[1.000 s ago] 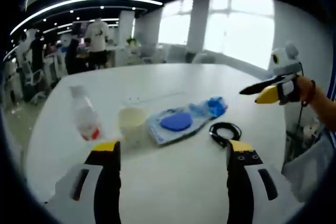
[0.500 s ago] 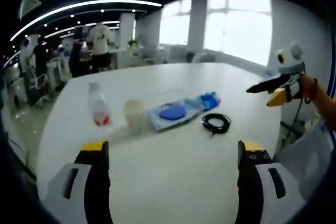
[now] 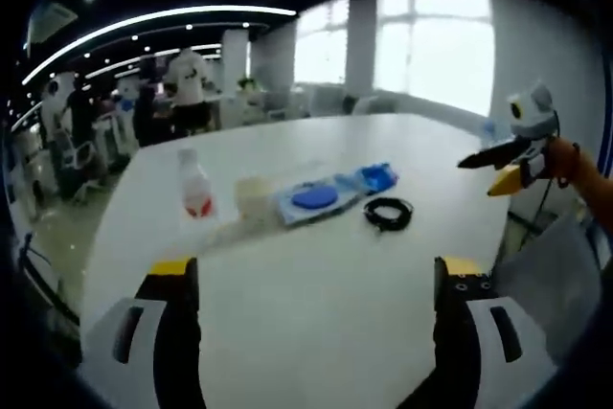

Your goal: Arrange the tabletop items into an orderly group along one side of the table until the central work area is clear of visible clutter.

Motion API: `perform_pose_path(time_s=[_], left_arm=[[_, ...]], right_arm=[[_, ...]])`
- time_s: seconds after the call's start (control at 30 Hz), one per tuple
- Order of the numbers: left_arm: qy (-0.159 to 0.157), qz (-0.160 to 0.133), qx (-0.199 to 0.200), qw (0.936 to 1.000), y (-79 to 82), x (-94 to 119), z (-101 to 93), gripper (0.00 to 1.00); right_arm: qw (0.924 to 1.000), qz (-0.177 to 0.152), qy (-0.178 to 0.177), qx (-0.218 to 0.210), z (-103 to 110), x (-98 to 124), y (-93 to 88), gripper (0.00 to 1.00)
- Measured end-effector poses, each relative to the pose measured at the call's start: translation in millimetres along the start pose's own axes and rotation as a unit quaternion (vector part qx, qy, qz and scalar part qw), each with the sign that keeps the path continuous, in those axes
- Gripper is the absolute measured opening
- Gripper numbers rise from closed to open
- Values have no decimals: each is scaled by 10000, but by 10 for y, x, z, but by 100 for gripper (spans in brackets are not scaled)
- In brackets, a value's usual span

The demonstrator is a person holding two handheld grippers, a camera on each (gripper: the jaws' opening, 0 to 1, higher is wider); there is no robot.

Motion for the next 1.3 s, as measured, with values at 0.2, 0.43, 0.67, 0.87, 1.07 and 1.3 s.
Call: perform_pose_path(time_s=[0.2, 0.43, 0.67, 0.87, 1.07, 1.3], left_arm=[[10, 87, -27, 10000, -79, 48, -35, 99], [35, 197, 56, 9998, -220, 116, -40, 99], [19, 269, 113, 9996, -298, 149, -47, 99], [26, 285, 106, 9995, -318, 174, -57, 99], [39, 294, 136, 9995, -346, 193, -70, 99], [84, 347, 184, 9992, -395, 195, -54, 99]], right_arm=[[9999, 76, -31, -86, 39, 19, -121, 99], [9997, 231, -102, -47, 86, 17, -240, 99], [9993, 354, -138, 1, 168, -4, -340, 99], [9988, 462, -134, 13, 180, 8, -417, 99], [9985, 491, -236, -33, 136, 42, -489, 99], [9985, 471, -285, -59, 114, 73, -513, 99]])
Point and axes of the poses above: the point that each gripper's makers call its tool centre point, and the gripper's own axes: x roughly backward along the fingers, z roughly to its left, y roughly out of its top, the point moved 2 cm from there along x, roughly backward along the fingers, and after that the axes turned 1 degree about -x, right-handed, at the moved point
